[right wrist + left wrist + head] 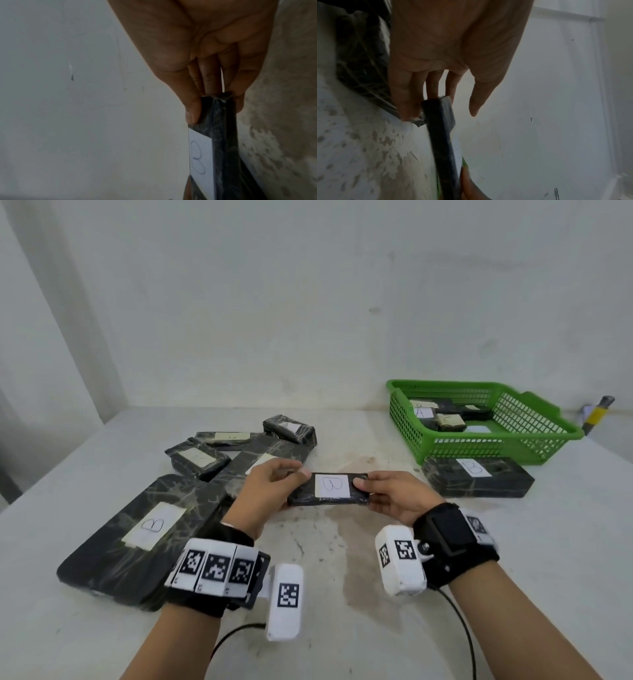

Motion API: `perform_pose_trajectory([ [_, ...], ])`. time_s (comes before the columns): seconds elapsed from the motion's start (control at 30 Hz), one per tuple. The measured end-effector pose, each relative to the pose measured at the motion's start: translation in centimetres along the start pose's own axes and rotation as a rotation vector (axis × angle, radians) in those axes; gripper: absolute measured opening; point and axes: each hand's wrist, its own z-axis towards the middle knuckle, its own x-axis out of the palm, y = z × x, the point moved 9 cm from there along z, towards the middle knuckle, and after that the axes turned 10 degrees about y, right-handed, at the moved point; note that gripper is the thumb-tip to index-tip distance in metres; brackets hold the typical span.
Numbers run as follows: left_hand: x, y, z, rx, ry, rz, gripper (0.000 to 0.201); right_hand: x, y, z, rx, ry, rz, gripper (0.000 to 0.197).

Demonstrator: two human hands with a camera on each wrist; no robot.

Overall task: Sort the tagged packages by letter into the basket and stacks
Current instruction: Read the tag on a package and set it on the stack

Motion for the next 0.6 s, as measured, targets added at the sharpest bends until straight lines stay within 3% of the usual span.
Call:
perform_pose_trajectory([
  [0.3,-0.4,0.9,1.3,0.087,-0.007,-0.258,0.020,1.2,1.2,0.5,-0.194,0.002,0.091,0.004],
  [0.47,-0.5,0.1,0.6,0.159,0.013,-0.337,0.023,3.0,1.4,-0.6,-0.298,0.120,0.245,0.019],
  [0.6,-0.2,-0.6,-0.1,0.216,0.049,-0.354,0.028,3.6,2.3,-1.2,-0.381,0.120,0.260,0.030],
])
